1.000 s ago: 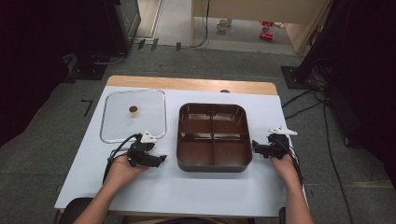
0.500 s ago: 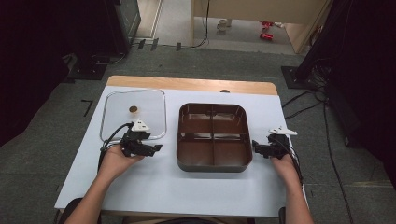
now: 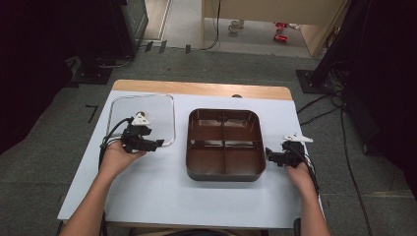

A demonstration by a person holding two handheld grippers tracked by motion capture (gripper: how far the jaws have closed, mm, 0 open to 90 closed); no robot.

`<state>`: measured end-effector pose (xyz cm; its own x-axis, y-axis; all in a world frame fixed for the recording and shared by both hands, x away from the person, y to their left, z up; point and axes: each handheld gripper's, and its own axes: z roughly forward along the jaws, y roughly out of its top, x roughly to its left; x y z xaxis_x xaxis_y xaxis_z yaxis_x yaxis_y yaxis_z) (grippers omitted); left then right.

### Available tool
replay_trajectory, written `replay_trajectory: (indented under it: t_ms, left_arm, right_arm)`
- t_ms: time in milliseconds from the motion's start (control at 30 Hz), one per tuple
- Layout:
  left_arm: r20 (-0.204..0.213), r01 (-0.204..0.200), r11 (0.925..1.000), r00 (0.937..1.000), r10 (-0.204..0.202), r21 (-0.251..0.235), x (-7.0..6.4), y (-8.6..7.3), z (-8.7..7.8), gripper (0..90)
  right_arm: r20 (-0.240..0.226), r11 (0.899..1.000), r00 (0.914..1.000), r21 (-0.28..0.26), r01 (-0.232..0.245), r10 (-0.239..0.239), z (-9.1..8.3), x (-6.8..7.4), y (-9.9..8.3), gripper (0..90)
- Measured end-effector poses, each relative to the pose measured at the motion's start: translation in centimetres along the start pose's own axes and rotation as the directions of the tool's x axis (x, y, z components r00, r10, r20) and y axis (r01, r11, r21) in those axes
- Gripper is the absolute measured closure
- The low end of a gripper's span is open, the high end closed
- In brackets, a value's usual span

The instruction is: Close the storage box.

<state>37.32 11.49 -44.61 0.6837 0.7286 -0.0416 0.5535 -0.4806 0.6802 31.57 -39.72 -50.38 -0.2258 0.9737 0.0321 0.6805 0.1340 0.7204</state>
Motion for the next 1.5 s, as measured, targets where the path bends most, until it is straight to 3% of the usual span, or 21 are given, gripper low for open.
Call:
replay_trajectory:
  t_ms: [167, 400, 500, 833, 1133, 1167, 1400, 1500]
  left_arm:
    - [-0.038, -0.004, 1.0000, 0.9993, 0.004, 0.001, 1.6, 0.4, 0.3, 31.5]
    - [-0.061, 0.021, 0.9997, 0.9979, -0.022, -0.013, 3.3, 0.8, 0.3, 32.7]
    - [-0.064, 0.055, 0.9979, 0.9963, -0.057, -0.034, 4.5, 1.0, 0.4, 33.7]
    - [-0.075, 0.081, 0.9958, 0.9936, -0.084, -0.042, 6.3, 1.2, 0.7, 34.5]
    - [-0.100, 0.075, 0.9961, 0.9918, -0.079, -0.047, 7.7, 1.3, 1.4, 34.6]
    - [-0.097, 0.093, 0.9943, 0.9905, -0.098, -0.053, 8.2, 1.2, 1.6, 34.7]
    - [-0.125, 0.090, 0.9924, 0.9870, -0.100, -0.084, 8.8, 0.9, 2.1, 36.8]
    - [-0.149, 0.109, 0.9910, 0.9816, -0.119, -0.078, 9.3, 0.7, 2.6, 38.1]
  right_arm:
    - [0.000, 1.000, 1.0000, 0.000, 0.000, 0.000, 0.0, 0.0, 0.0, 11.0]
    - [0.000, 1.000, 1.0000, 0.000, 0.000, 0.000, 0.0, 0.0, 0.0, 11.0]
    - [0.000, 1.000, 1.0000, 0.000, 0.000, 0.000, 0.0, 0.0, 0.0, 11.0]
    - [0.001, 1.000, 1.0000, 0.000, 0.000, 0.000, 0.0, 0.0, 0.0, 11.0]
    - [0.001, 1.000, 1.0000, 0.000, 0.000, 0.000, 0.0, 0.0, 0.0, 11.0]
    - [0.001, 1.000, 1.0000, 0.000, 0.000, 0.000, 0.0, 0.0, 0.0, 11.0]
    - [0.002, 1.000, 1.0000, 0.000, 0.001, -0.001, 0.0, 0.0, 0.0, 11.0]
    - [0.002, 1.000, 1.0000, -0.001, 0.000, 0.000, 0.0, 0.0, 0.0, 11.0]
